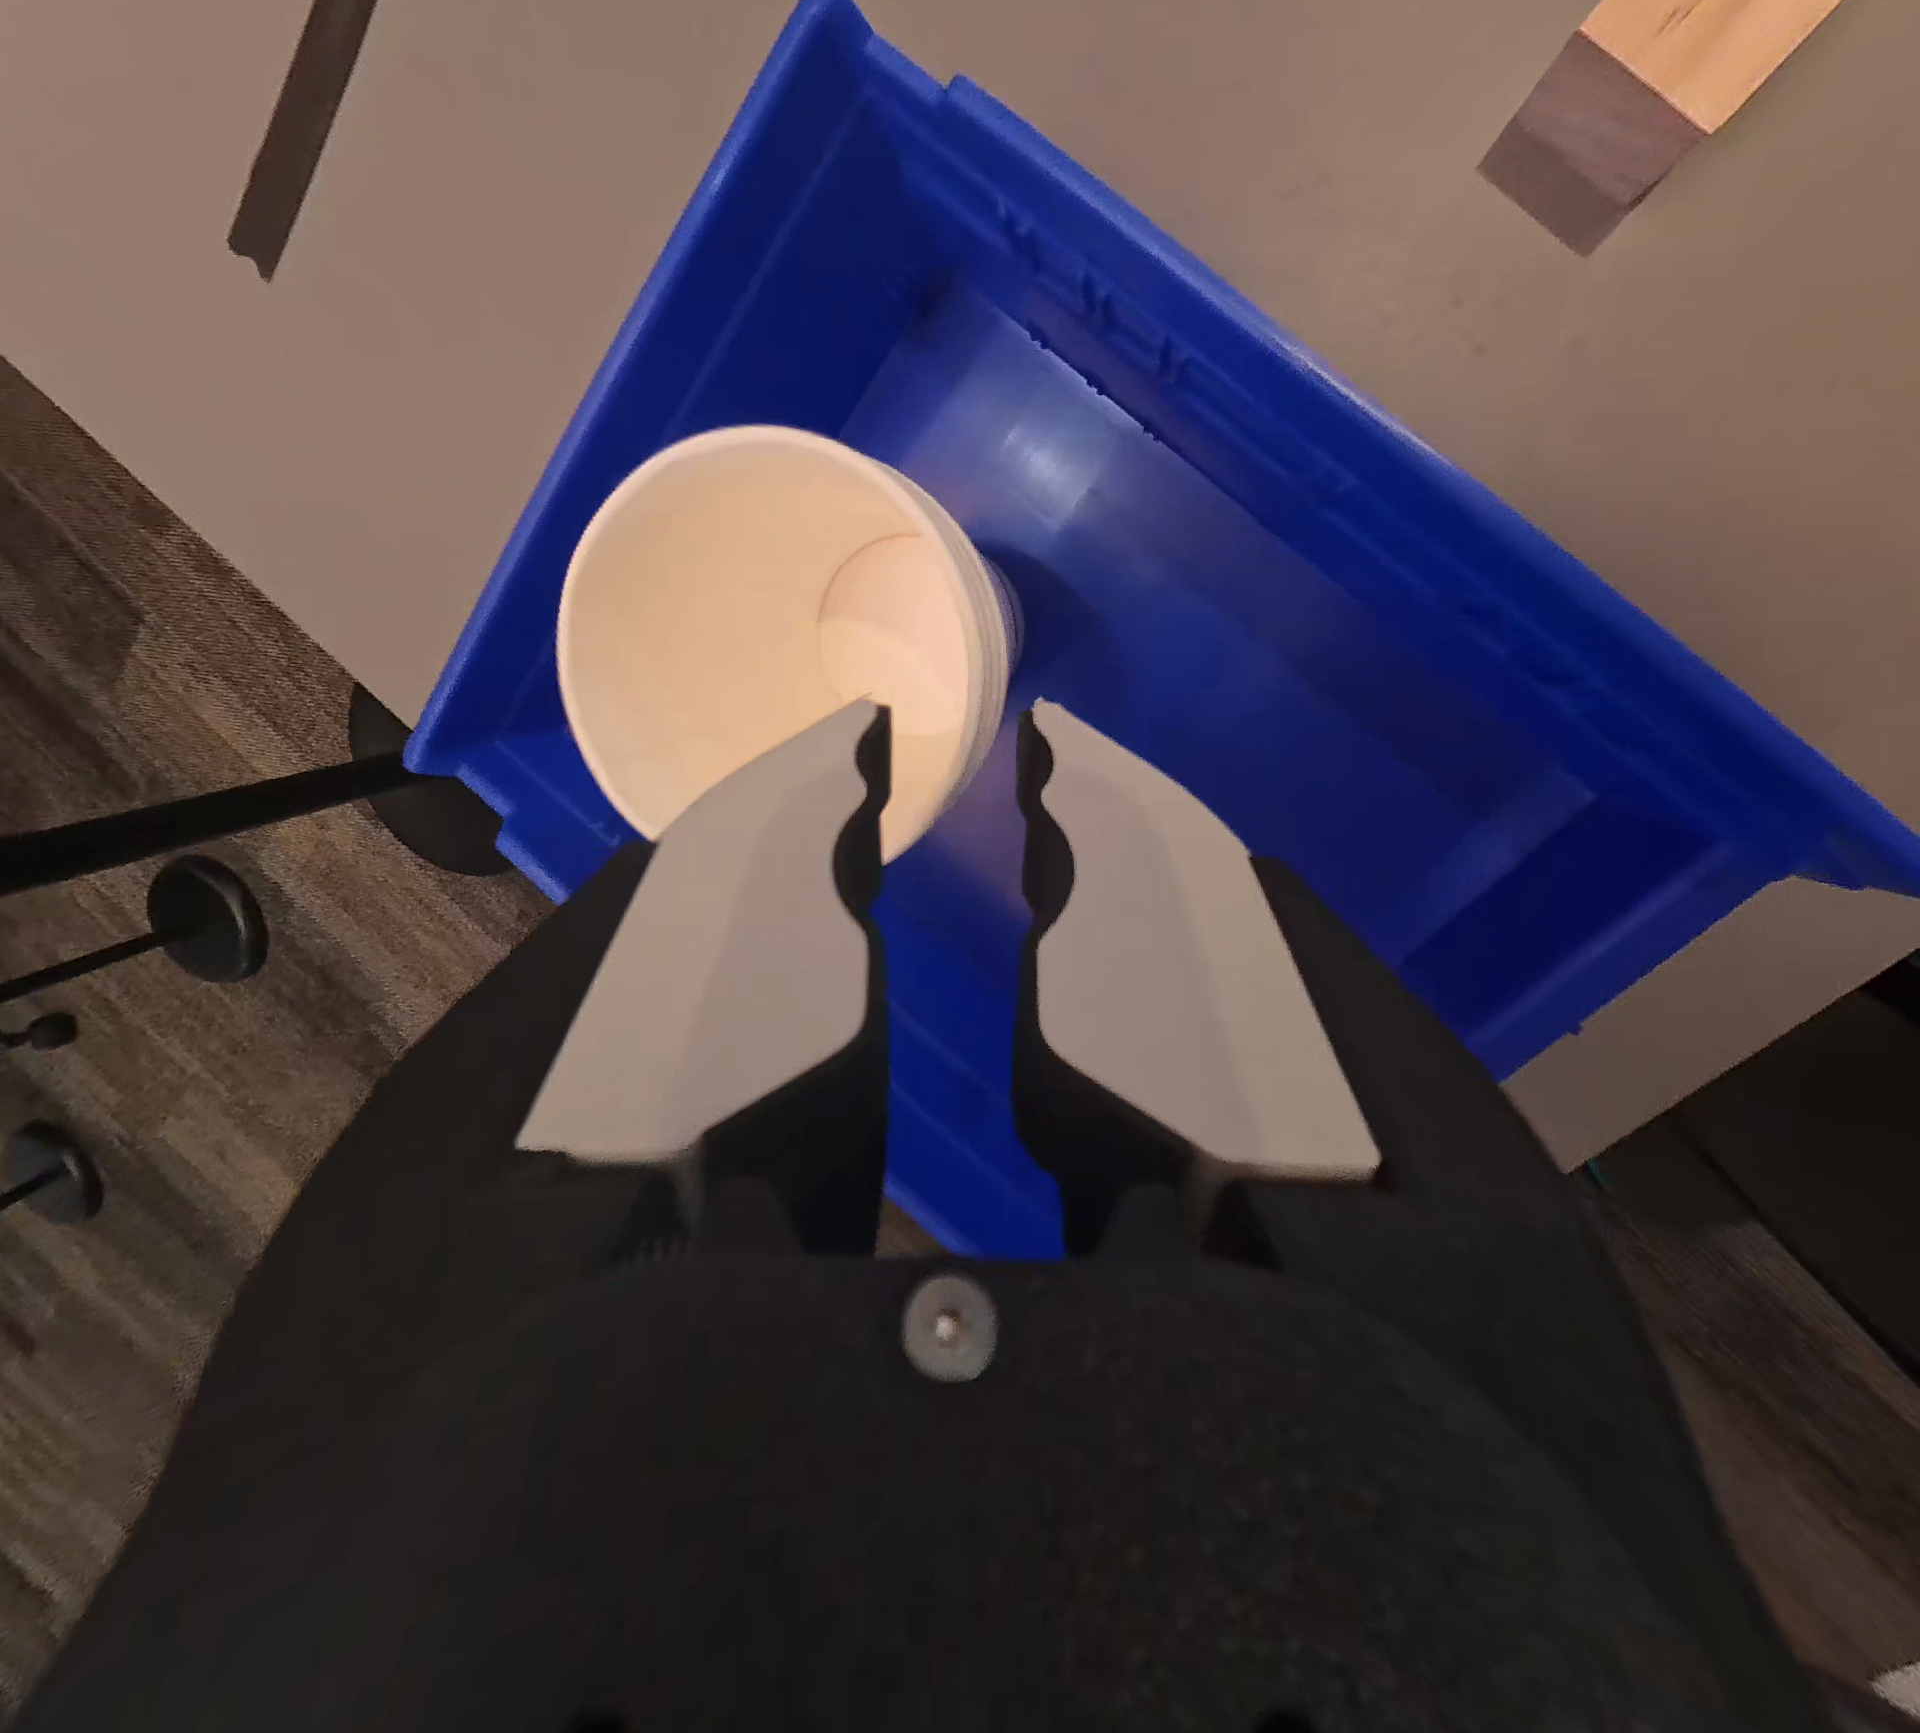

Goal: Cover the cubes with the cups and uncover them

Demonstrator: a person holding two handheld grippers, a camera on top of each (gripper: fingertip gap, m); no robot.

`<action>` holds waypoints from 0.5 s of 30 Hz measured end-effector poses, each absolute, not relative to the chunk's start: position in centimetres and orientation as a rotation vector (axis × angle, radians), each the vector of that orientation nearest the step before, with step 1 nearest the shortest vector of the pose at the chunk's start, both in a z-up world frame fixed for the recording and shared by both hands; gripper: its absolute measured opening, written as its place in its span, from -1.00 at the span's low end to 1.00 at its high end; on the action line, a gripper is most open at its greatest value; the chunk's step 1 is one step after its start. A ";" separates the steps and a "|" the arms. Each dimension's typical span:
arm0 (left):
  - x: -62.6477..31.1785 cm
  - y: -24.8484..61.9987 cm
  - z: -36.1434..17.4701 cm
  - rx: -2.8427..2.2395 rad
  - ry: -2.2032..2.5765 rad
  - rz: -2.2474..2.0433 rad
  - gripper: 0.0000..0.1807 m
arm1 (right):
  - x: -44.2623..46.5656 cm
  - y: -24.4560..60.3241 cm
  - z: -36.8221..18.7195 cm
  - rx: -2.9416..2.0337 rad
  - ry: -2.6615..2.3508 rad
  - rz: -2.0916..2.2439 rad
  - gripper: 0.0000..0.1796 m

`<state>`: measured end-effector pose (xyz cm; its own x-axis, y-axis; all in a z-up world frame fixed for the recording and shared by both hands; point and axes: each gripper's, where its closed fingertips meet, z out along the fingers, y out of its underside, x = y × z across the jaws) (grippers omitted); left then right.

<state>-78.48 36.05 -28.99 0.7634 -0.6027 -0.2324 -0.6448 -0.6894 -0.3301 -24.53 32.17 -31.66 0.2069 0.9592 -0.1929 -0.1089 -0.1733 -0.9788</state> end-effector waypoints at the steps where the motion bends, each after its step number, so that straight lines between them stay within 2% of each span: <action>1: -78.5 36.1 -29.2 -2.571 0.952 0.143 -0.78 | -24.5 32.2 -31.6 -1.368 -0.886 1.222 -0.05; 15: -78.2 36.2 -29.9 -2.620 0.933 0.088 -0.96 | -24.1 32.1 -31.3 -1.345 -0.870 1.225 -0.05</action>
<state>-78.20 36.21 -29.93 0.7806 -0.6000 -0.1752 -0.6222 -0.7188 -0.3103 -24.12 32.08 -31.33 0.2051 0.9600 -0.1907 -0.1360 -0.1650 -0.9769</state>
